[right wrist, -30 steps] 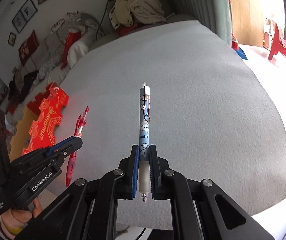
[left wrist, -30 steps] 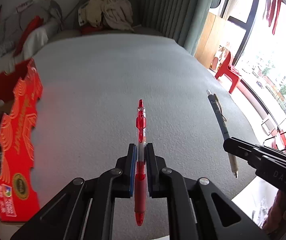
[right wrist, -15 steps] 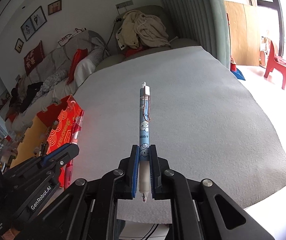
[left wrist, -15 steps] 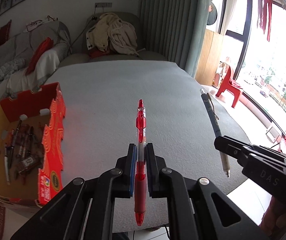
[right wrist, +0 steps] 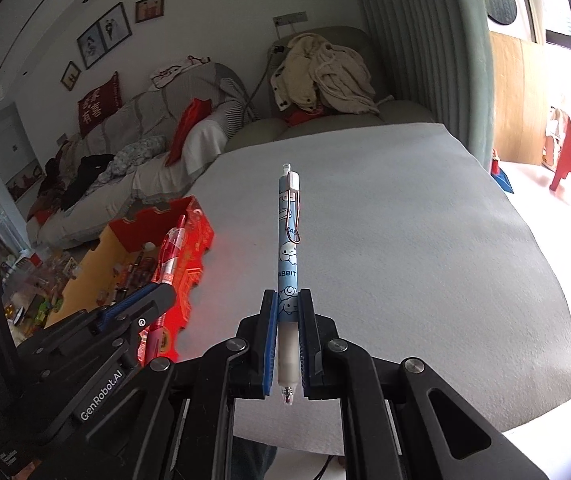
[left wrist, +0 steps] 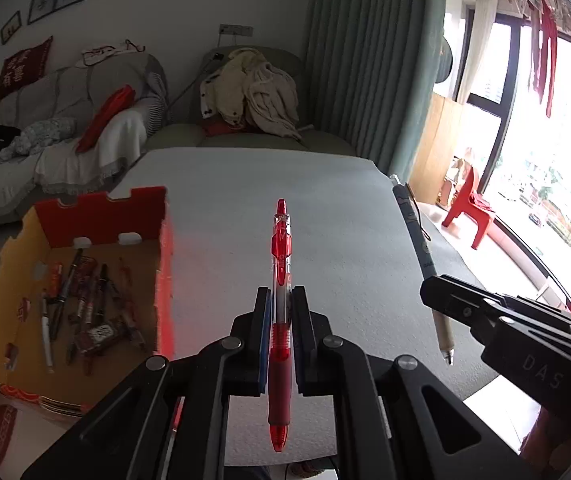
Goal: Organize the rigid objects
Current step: 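Carry the red pen in the left tool while the right tool carries the blue pen to the box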
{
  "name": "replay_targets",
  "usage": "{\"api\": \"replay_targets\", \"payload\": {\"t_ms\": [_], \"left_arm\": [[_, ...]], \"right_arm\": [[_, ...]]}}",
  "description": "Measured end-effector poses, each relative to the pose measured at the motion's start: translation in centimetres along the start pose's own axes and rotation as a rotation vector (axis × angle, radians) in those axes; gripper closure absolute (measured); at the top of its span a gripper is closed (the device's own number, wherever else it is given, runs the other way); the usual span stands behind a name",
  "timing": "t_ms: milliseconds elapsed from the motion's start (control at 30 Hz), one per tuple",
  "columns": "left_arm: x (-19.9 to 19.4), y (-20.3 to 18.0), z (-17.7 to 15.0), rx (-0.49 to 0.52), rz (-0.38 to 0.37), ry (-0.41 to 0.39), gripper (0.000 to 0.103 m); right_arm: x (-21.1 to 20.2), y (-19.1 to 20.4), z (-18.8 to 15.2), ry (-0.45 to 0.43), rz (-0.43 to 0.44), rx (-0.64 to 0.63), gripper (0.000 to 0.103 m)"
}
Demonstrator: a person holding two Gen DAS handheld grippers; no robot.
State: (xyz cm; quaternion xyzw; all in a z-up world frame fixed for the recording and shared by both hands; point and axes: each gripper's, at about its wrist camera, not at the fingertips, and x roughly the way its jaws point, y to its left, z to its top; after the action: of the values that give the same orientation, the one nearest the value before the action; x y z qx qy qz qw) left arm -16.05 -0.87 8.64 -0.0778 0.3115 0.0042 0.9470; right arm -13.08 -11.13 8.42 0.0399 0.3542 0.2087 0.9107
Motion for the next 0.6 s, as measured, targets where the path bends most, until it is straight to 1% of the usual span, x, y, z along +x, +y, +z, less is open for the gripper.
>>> {"api": "replay_targets", "payload": {"t_ms": [167,333,467,600], "left_arm": [[-1.4,1.9,0.7,-0.028,0.036,-0.033,0.093],[-3.1,5.3,1.4,-0.073,0.097,-0.068,0.093],[-4.3,9.0,1.5,-0.118,0.172,-0.086,0.093],[-4.8,13.3,1.3,-0.169,0.259,-0.08,0.093]], "right_arm": [[0.4,3.5,0.9,-0.007,0.054,-0.058,0.093],[1.4,7.6,1.5,-0.005,0.118,-0.127,0.093],[3.1,12.0,1.9,0.017,0.203,-0.181,0.093],[5.6,15.9,1.9,0.057,0.271,-0.228,0.092]]}}
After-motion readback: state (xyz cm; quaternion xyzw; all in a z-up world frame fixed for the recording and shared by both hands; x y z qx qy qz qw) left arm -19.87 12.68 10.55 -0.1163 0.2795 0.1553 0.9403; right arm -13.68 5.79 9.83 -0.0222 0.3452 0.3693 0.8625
